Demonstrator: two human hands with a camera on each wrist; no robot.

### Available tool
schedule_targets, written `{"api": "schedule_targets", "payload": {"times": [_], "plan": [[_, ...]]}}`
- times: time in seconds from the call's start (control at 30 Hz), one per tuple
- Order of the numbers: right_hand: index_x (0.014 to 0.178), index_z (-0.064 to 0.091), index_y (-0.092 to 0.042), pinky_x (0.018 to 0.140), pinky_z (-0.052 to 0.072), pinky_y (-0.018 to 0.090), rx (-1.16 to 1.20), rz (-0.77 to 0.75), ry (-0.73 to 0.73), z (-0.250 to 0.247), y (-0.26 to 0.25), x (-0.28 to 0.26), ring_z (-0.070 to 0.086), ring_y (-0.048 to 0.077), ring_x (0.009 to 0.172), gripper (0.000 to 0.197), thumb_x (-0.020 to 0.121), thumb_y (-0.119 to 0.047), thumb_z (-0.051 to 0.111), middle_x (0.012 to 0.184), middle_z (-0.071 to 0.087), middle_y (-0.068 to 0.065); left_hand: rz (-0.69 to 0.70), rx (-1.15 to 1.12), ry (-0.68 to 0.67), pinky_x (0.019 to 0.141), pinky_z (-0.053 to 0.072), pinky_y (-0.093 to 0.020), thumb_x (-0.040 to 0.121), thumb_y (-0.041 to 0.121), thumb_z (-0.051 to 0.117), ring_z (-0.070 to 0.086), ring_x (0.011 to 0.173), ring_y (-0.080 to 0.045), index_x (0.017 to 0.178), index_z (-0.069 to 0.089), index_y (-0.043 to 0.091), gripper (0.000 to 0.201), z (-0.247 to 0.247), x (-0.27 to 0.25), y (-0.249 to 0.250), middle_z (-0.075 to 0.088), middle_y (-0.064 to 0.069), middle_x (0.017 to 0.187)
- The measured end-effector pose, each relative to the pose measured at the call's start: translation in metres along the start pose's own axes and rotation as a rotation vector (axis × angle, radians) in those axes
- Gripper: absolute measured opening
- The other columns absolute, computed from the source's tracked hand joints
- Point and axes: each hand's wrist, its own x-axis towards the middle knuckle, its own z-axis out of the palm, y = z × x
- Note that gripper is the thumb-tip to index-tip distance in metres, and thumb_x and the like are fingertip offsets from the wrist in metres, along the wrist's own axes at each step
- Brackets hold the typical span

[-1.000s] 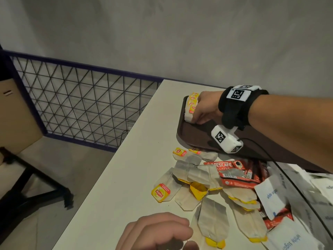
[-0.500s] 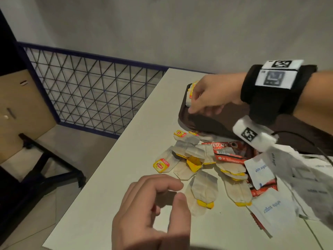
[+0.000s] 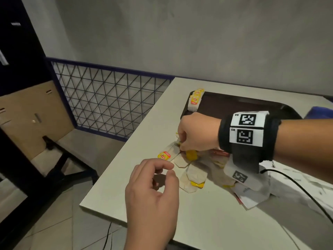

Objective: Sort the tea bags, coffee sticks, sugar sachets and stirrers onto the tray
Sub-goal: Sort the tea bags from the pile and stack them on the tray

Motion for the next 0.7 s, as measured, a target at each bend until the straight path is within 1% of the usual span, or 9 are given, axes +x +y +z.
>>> {"api": "schedule_targets", "payload": {"times": [0.07, 0.17, 0.27, 0.33, 0.4, 0.47, 0.53, 0.6, 0.7], "plan": [[0.094, 0.075, -0.013, 0.074, 0.059, 0.029, 0.072, 0.015, 0.026, -0.002, 0.008, 0.003, 0.065, 0.018, 0.083, 0.012, 0.091, -0.023, 0.071, 0.095, 0.071, 0.002, -0.006, 0.011, 0.000, 0.066, 0.045, -0.016, 0.078, 0.027, 0.062, 0.059, 0.071, -0.011, 0.086, 0.068, 0.040, 0.016, 0.000, 0.000, 0.001, 0.067, 0.013, 0.089], [0.086, 0.073, -0.017, 0.066, 0.058, 0.028, 0.193, 0.060, 0.055, -0.008, 0.021, 0.005, 0.068, 0.017, 0.076, 0.008, 0.089, -0.024, 0.074, 0.089, 0.072, 0.000, -0.003, 0.023, -0.007, 0.066, 0.044, -0.015, 0.083, 0.022, 0.067, 0.059, 0.073, -0.011, 0.086, 0.068, 0.039, 0.017, 0.000, 0.000, 0.000, 0.067, 0.013, 0.090], [0.097, 0.075, -0.018, 0.065, 0.062, 0.028, 0.304, 0.097, 0.064, -0.020, 0.033, -0.002, 0.073, 0.016, 0.067, 0.010, 0.090, -0.025, 0.075, 0.089, 0.075, 0.002, -0.008, 0.058, -0.024, 0.066, 0.044, -0.014, 0.087, 0.011, 0.070, 0.059, 0.073, -0.010, 0.084, 0.069, 0.038, 0.027, 0.000, 0.000, -0.003, 0.068, 0.012, 0.090], [0.099, 0.075, -0.020, 0.061, 0.061, 0.024, 0.379, 0.094, 0.107, -0.028, 0.040, -0.010, 0.073, 0.012, 0.066, 0.010, 0.090, -0.026, 0.076, 0.093, 0.075, 0.000, -0.006, 0.069, -0.033, 0.065, 0.044, -0.015, 0.086, 0.012, 0.069, 0.060, 0.074, -0.010, 0.084, 0.069, 0.038, 0.027, 0.000, 0.001, -0.002, 0.068, 0.013, 0.090], [0.098, 0.075, -0.021, 0.057, 0.057, 0.020, 0.460, 0.093, 0.149, -0.036, 0.047, -0.021, 0.073, 0.011, 0.065, 0.011, 0.089, -0.026, 0.078, 0.091, 0.076, 0.000, -0.019, 0.071, -0.044, 0.066, 0.044, -0.016, 0.088, 0.012, 0.069, 0.063, 0.078, -0.013, 0.086, 0.068, 0.040, 0.028, 0.000, 0.001, -0.002, 0.068, 0.014, 0.091], [0.099, 0.076, -0.019, 0.059, 0.059, 0.022, 0.517, 0.088, 0.169, -0.044, 0.052, -0.034, 0.075, 0.015, 0.070, 0.013, 0.087, -0.025, 0.079, 0.089, 0.077, 0.001, -0.036, 0.073, -0.049, 0.068, 0.045, -0.021, 0.089, 0.012, 0.069, 0.064, 0.081, -0.016, 0.086, 0.068, 0.039, 0.028, 0.000, 0.000, -0.003, 0.068, 0.015, 0.091], [0.100, 0.076, -0.018, 0.063, 0.061, 0.025, 0.571, 0.073, 0.153, -0.051, 0.055, -0.050, 0.076, 0.018, 0.077, 0.015, 0.086, -0.024, 0.079, 0.091, 0.078, 0.001, -0.036, 0.079, -0.051, 0.069, 0.047, -0.024, 0.089, 0.014, 0.069, 0.066, 0.084, -0.018, 0.084, 0.069, 0.036, 0.022, 0.001, 0.000, -0.002, 0.068, 0.016, 0.091], [0.100, 0.077, -0.016, 0.064, 0.061, 0.026, 0.625, 0.041, 0.104, -0.058, 0.057, -0.071, 0.076, 0.020, 0.080, 0.016, 0.086, -0.022, 0.078, 0.091, 0.079, 0.002, -0.038, 0.065, -0.056, 0.072, 0.050, -0.026, 0.091, 0.017, 0.068, 0.070, 0.090, -0.018, 0.087, 0.070, 0.033, 0.017, 0.001, 0.001, 0.000, 0.069, 0.016, 0.093], [0.099, 0.077, -0.008, 0.064, 0.060, 0.028, 0.756, -0.038, -0.073, -0.062, 0.061, -0.105, 0.072, 0.021, 0.072, 0.014, 0.085, -0.013, 0.078, 0.087, 0.078, 0.010, -0.042, -0.032, -0.108, 0.082, 0.058, -0.036, 0.093, 0.027, 0.067, 0.072, 0.101, -0.020, 0.101, 0.070, 0.033, 0.010, 0.001, -0.002, 0.010, 0.070, 0.015, 0.105]]}}
